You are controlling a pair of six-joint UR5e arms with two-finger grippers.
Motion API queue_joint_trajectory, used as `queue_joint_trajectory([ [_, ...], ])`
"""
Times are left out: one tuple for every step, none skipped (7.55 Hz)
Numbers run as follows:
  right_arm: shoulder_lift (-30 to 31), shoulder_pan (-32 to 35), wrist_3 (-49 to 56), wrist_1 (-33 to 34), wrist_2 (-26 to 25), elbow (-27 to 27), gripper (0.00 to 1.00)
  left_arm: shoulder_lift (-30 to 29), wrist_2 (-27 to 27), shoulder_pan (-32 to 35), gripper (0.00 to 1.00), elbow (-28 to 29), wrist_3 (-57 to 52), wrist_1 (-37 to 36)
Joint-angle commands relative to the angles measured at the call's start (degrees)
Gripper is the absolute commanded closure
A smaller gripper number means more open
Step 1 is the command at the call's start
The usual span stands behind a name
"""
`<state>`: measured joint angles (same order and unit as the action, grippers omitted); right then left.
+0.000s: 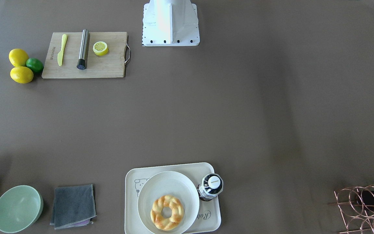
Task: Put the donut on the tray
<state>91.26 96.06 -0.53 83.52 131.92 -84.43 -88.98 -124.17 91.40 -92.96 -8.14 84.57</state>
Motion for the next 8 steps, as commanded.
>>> queue_joint_trajectory([
  [0.05,0.0,0.0,-0.11,0.0,-0.03,0.0,0.12,0.43,0.01,0.02,-0.29,0.14,-0.01],
  [0.05,0.0,0.0,-0.28,0.0,-0.03,0.0,0.12,0.25,0.09,0.02,-0.29,0.14,-0.01],
  [0.05,-0.09,0.0,-0.29,0.0,-0.03,0.0,0.03,0.25,0.01,0.02,-0.29,0.14,-0.01],
  [0.05,0.0,0.0,-0.37,-0.09,0.05,0.0,0.12,0.25,0.09,0.02,-0.38,0.14,-0.01],
  [0.05,-0.09,0.0,-0.46,-0.17,0.14,0.0,0.12,0.25,0.09,0.02,-0.29,0.14,-0.01],
  [0.05,0.0,0.0,-0.46,-0.35,0.23,0.0,0.12,0.25,0.09,0.02,-0.47,0.14,-0.01],
  [0.05,0.0,0.0,-0.46,-1.05,0.23,0.0,0.12,0.25,0.09,0.02,-0.56,0.05,-0.01],
  [-0.03,-0.09,0.09,-0.46,-1.23,0.14,0.0,0.03,0.33,0.09,0.02,-0.64,0.05,0.07],
])
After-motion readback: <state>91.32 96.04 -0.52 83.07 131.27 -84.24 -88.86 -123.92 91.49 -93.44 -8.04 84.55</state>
